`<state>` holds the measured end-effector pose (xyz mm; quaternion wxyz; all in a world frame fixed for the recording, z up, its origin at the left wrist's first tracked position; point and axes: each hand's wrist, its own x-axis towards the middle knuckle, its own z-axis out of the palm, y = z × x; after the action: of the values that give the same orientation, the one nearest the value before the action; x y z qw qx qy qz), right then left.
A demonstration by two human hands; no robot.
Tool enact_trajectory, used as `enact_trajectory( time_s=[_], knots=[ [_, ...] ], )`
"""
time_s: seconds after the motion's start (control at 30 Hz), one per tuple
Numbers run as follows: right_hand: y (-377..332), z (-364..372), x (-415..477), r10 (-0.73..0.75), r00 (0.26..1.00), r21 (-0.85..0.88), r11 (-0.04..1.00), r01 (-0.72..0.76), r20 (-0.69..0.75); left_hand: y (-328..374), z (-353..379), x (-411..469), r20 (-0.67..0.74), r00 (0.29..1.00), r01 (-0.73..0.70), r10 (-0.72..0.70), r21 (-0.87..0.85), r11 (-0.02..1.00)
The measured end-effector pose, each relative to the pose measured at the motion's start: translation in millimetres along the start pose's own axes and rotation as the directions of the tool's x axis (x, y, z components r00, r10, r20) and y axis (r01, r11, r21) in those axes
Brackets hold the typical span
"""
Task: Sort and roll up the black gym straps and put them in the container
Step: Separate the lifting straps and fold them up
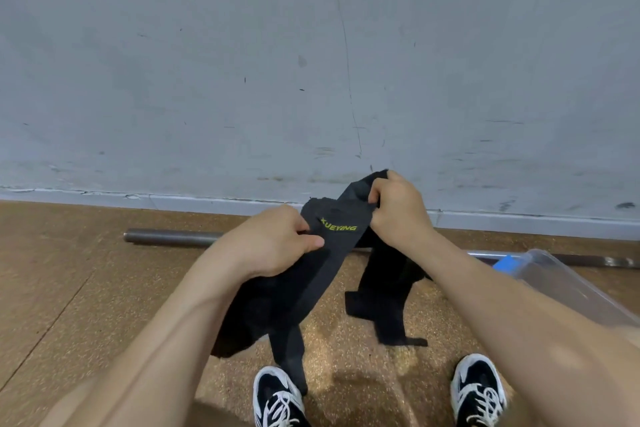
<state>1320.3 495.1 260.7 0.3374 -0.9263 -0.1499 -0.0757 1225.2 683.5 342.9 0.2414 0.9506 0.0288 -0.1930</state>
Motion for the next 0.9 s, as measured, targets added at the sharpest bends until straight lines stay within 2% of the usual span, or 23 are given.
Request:
enact_trajectory(
  time_s=[0.07, 0.13, 0.23, 0.33, 0.43, 0.53, 0.6, 0.67, 0.77, 0.9],
  knots=[
    [2, 1, 1, 0.011, 1.000, 0.011, 1.000, -0.011, -0.006, 3, -3, -8, -0.021, 0.998, -0.053, 0.052, -0.037, 0.998],
    [1, 1, 4, 0.013, 1.000, 0.011, 1.000, -0.013, -0.007, 5, -8, -15, -0.047, 0.995, -0.095, 0.087, -0.220, 0.971],
    [-5, -2, 6, 0.001, 1.000, 0.001, 1.000, -0.001, -0.015, 5, -12, -23, -0.037, 0.987, -0.151, 0.155, -0.533, 0.833],
    [-7, -8, 6, -0.060, 0.998, -0.014, 0.998, 0.060, -0.035, -7, -16, -23, -0.051, 0.970, -0.203, 0.236, -0.702, 0.683],
    [-11, -12, 6, -0.110, 0.993, 0.014, 0.994, 0.111, -0.046, -15, -15, -17, -0.091, 0.971, -0.205, 0.222, -0.796, 0.570],
    [-17, -16, 9, -0.011, 0.999, 0.144, 0.989, 0.016, -0.037, -6, -6, -5, -0.174, 0.970, -0.232, 0.167, -0.867, 0.442],
    [-24, -22, 7, 0.045, 0.998, 0.294, 0.954, -0.052, 0.031, 1, -3, 5, -0.209, 0.973, -0.229, 0.093, -0.904, 0.362],
    [-31, -27, 3, 0.007, 0.984, 0.405, 0.911, -0.080, 0.179, 5, -3, 10, -0.212, 0.976, -0.217, 0.048, -0.934, 0.283],
    [-39, -30, -6, 0.004, 0.944, 0.594, 0.776, -0.211, 0.330, 11, -4, 12, -0.196, 0.979, -0.203, 0.053, -0.953, 0.225],
    [-43, -36, -8, 0.144, 0.855, 0.774, 0.373, -0.513, 0.498, 18, 1, 9, -0.197, 0.975, -0.217, 0.107, -0.950, 0.226]
  ],
)
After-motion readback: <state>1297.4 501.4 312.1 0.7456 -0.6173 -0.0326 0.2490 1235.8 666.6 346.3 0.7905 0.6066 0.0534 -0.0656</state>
